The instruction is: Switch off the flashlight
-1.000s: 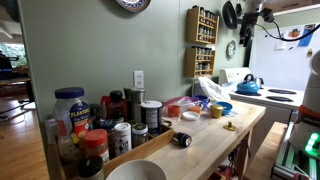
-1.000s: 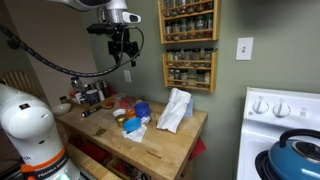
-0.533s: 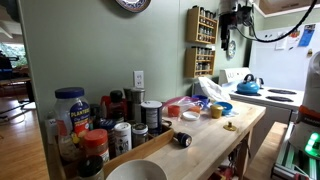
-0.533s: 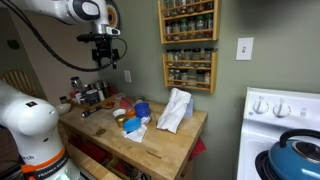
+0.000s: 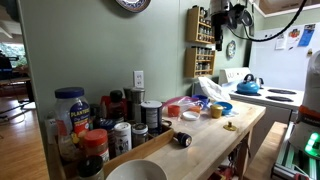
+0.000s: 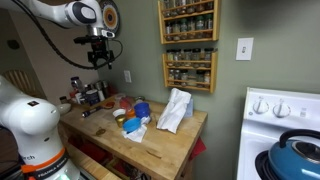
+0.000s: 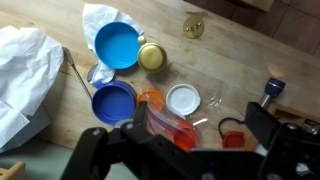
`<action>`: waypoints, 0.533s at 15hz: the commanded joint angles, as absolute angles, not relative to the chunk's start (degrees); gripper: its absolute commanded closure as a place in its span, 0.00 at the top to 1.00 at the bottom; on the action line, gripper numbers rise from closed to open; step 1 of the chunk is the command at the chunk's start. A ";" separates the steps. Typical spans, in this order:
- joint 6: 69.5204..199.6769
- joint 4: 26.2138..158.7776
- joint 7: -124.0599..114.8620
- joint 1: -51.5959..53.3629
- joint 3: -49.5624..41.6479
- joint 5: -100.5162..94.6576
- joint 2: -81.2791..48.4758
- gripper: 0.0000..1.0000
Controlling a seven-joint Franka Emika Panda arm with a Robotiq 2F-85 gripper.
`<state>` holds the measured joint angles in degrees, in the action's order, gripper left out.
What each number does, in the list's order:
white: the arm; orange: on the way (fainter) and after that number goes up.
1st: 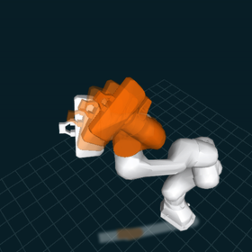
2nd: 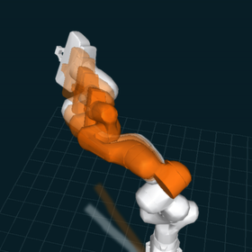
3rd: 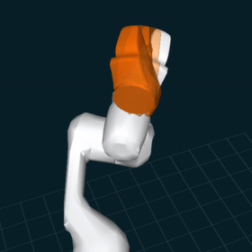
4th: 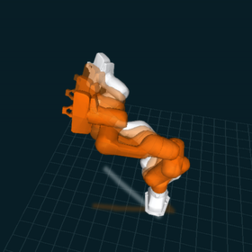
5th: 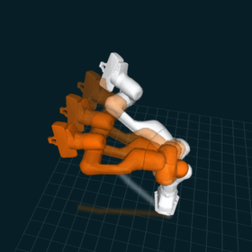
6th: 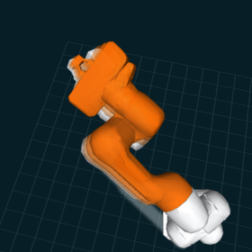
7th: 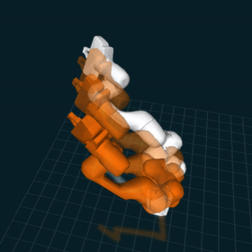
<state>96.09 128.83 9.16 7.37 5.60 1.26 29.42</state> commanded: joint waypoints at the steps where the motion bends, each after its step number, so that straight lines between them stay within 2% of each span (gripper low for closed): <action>1: 95.99 128.72 8.99 7.76 5.30 1.11 29.36 1.00; 8: 104.14 131.06 2.77 14.07 13.13 9.28 21.70 1.00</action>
